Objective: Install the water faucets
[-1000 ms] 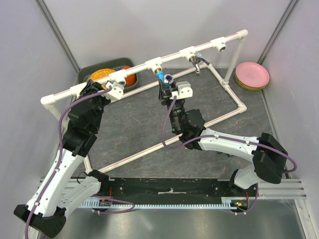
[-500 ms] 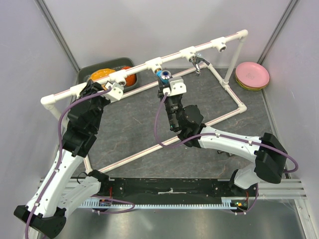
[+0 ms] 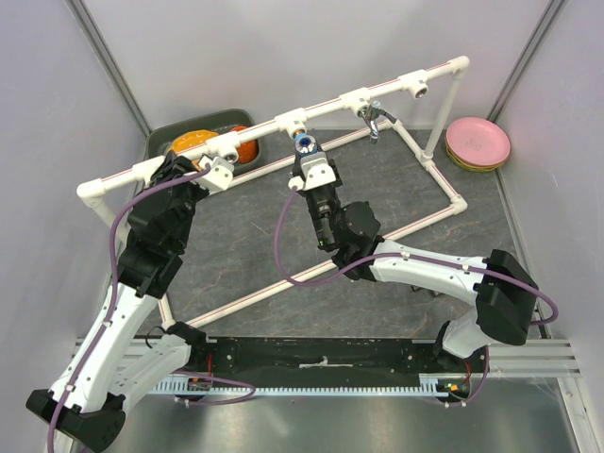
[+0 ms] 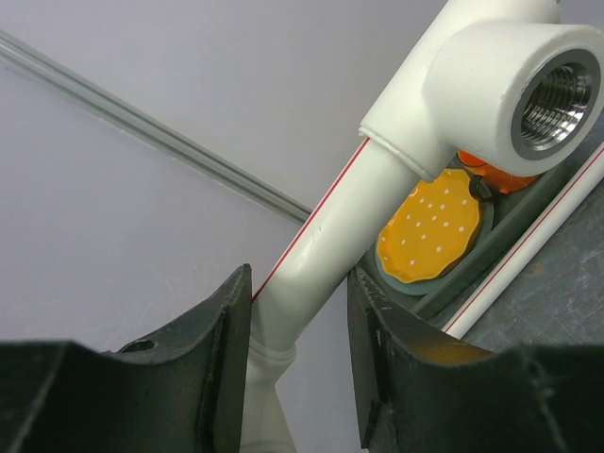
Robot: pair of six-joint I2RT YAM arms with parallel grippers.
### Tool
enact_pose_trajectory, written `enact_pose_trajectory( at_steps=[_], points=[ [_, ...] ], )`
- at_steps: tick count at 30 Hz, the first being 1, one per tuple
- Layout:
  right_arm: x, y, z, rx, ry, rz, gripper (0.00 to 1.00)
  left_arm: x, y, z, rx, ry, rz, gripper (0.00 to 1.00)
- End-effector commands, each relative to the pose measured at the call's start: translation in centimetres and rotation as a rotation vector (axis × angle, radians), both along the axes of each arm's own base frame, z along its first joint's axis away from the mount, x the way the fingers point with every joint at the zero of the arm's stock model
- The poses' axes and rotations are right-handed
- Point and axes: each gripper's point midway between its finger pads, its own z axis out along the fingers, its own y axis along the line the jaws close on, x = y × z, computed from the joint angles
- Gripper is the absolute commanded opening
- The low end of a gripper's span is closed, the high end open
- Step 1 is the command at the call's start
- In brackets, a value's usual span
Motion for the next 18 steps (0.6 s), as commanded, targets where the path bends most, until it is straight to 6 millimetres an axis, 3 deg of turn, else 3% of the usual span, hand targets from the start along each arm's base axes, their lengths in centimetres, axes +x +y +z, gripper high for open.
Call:
enact_pose_trajectory(
  at_steps=[1, 8, 18],
  points=[
    [0.3, 0.8, -0.4, 0.026, 0.015, 0.026, 0.0, -0.1, -1.4, -3.9, -0.08, 0.122, -0.052, 0.32],
    [0.9, 0.8, -2.0, 0.282, 0.139, 0.05, 0.0, -0.3, -1.4, -3.9, -0.083, 0.12, -0.058, 0.32],
    [1.9, -1.2, -3.8, 0.692, 0.291, 0.037, 0.0, -0.4, -1.4, -3.7, -0.089, 0.113, -0.062, 0.31]
  ],
)
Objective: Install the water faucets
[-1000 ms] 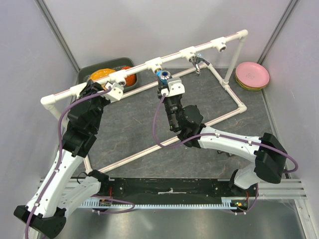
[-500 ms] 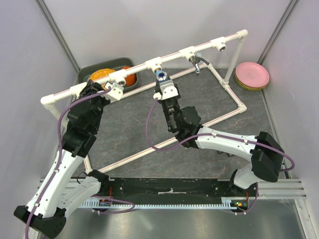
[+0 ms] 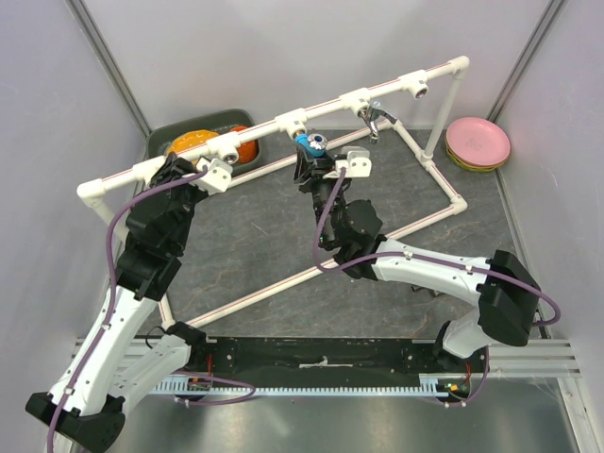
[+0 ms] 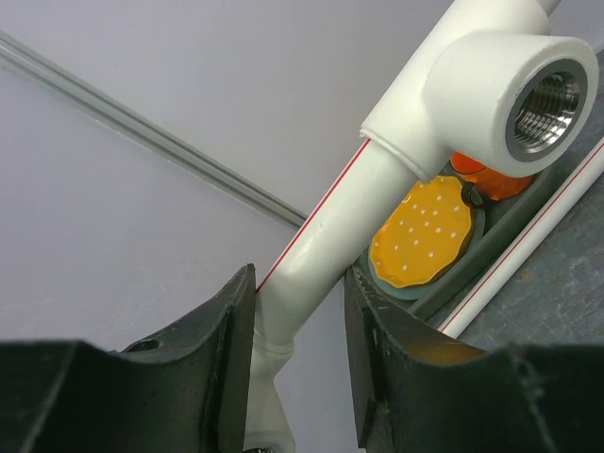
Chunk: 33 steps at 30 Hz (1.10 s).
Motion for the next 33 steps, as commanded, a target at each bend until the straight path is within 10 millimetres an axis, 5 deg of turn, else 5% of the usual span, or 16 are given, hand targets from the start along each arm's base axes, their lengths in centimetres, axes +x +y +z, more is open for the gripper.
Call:
enact_pose_trajectory(
  at_steps=[1, 6, 19, 33],
  points=[
    [1.4, -0.9, -3.2, 0.225, 0.156, 0.001, 0.0, 0.0, -1.3, -3.9, -0.065, 0.123, -0.051, 0.31],
    [1.5, -1.2, -4.1, 0.474, 0.209, 0.096, 0.0, -0.1, -1.3, -3.8, -0.068, 0.121, -0.054, 0.31],
    [1.2, -2.0, -4.6, 0.662, 0.248, 0.107, 0.0, -0.3, -1.3, -3.7, -0.075, 0.115, -0.059, 0.31],
    [1.0, -0.6, -5.9, 0.99, 0.289, 0.229, 0.01, -0.4, -1.4, -3.4, -0.088, 0.108, -0.073, 0.31]
  ],
)
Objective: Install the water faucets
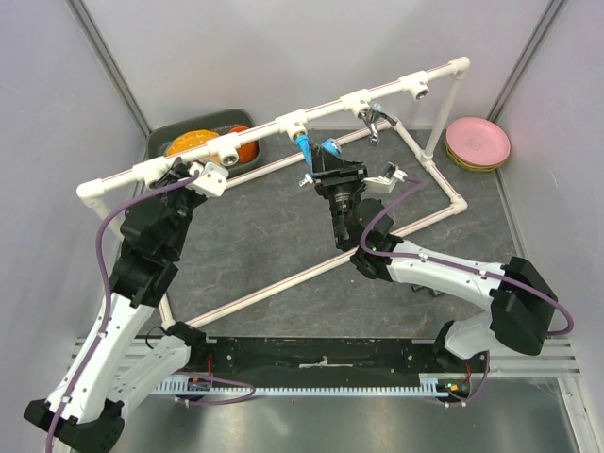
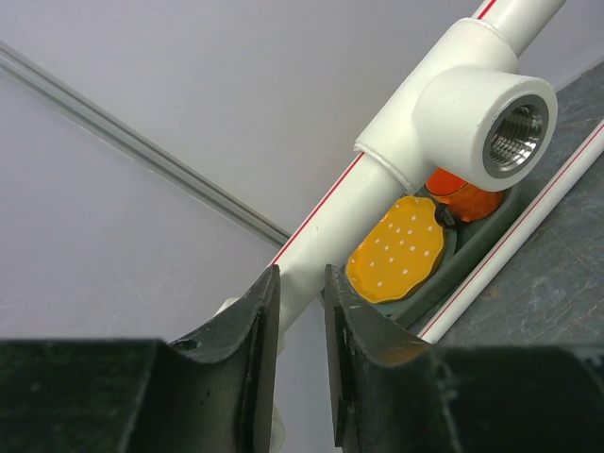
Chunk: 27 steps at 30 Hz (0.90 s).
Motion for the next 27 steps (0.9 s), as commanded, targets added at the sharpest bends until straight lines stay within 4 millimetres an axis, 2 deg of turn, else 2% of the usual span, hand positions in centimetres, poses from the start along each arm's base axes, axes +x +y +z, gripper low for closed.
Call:
enact_pose_trajectory(
  at_steps=[1, 6, 12, 18, 20, 25, 27],
  points=[
    [0.8, 0.4, -5.0, 0.024, 0.111, -0.008, 0.01, 0.2, -0.7, -3.7, -0.013, 0.12, -0.027, 0.31],
    [0.6, 0.4, -4.8, 0.061, 0.111, 0.011, 0.1, 0.2, -0.8, -3.7, -0.016, 0.121, -0.032, 0.31],
    [0.4, 0.3, -4.2, 0.063, 0.1, 0.022, 0.41, 0.1, -0.8, -3.7, -0.018, 0.119, -0.033, 0.31],
    [0.0, 0.2, -3.6, 0.055, 0.083, 0.031, 0.65, 0.2, -0.9, -3.7, -0.02, 0.12, -0.038, 0.31],
    [-0.1, 0.3, -3.4, 0.056, 0.076, 0.043, 0.7, 0.1, -0.9, -3.7, -0.02, 0.12, -0.04, 0.31],
    [-0.2, 0.4, -2.9, 0.041, 0.057, 0.051, 0.7, 0.2, -0.9, -3.8, -0.019, 0.123, -0.041, 0.31],
    [-0.4, 0.5, -2.5, 0.001, 0.038, 0.057, 0.76, 0.2, -0.9, -3.7, -0.02, 0.12, -0.041, 0.31]
  ],
)
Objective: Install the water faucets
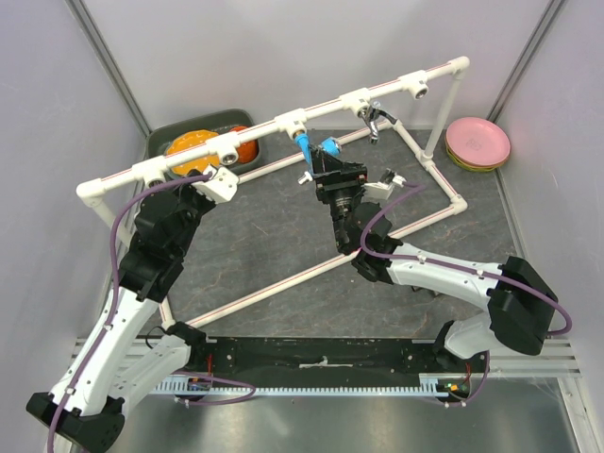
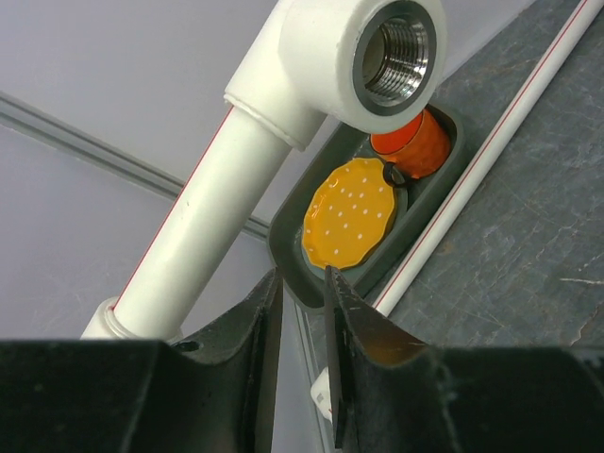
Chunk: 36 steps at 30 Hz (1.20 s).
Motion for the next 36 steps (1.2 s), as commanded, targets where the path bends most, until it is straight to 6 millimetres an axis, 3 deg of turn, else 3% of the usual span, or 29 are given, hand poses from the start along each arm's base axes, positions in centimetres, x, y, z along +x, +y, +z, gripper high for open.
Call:
enact_pose_trajectory(
  at_steps=[1, 5, 14, 19, 21, 23, 24, 25, 26, 27, 28, 33, 36],
  points=[
    [-0.3, 0.3, -0.8, -0.107, -0.005, 0.01, 0.79, -0.1, 0.0, 0.4, -0.044, -0.014, 0.002, 0.31],
    [-1.0, 0.2, 0.7, -0.187, -0.064, 0.024, 0.98, -0.1, 0.0, 0.3, -0.043, -0.011, 0.002, 0.31],
    [-2.7, -1.6, 1.8, -0.354, -0.119, 0.014, 0.98, 0.0, 0.1, 0.3, -0.042, -0.011, 0.007, 0.31],
    [-4.6, -2.1, 1.6, -0.57, -0.165, 0.078, 0.98, 0.1, 0.1, 0.2, -0.041, -0.007, 0.01, 0.31],
    [-5.1, -2.7, 0.3, -0.73, -0.157, 0.084, 0.98, 0.1, 0.1, 0.2, -0.041, -0.007, 0.009, 0.31],
    [-6.1, -3.7, 1.1, -0.883, -0.224, 0.086, 0.98, 0.1, 0.1, 0.2, -0.041, -0.007, 0.009, 0.31],
    [-6.5, -4.0, 0.0, -0.985, -0.214, 0.109, 0.98, 0.1, 0.2, 0.2, -0.041, -0.007, 0.01, 0.31],
    [-7.1, -4.6, 1.5, -1.029, -0.255, 0.108, 0.98, 0.1, 0.2, 0.1, -0.04, -0.005, 0.012, 0.31],
    [-7.5, -4.6, 1.7, -1.125, -0.297, 0.127, 0.98, 0.2, 0.3, 0.2, -0.039, -0.007, 0.013, 0.31],
    [-7.4, -5.3, 0.2, -1.313, -0.297, 0.135, 0.98, 0.2, 0.2, 0.1, -0.041, -0.004, 0.012, 0.31],
    [-7.4, -5.9, 1.5, -1.392, -0.327, 0.113, 0.98, 0.2, 0.2, 0.1, -0.041, -0.004, 0.012, 0.31],
    [-6.7, -7.7, 0.4, -1.981, -0.48, 0.087, 0.98, 0.2, 0.3, 0.2, -0.044, -0.006, 0.013, 0.31],
    [-6.0, -8.1, 0.9, -2.155, -0.521, 0.015, 0.98, 0.2, 0.3, 0.1, -0.041, -0.004, 0.015, 0.31]
  ],
)
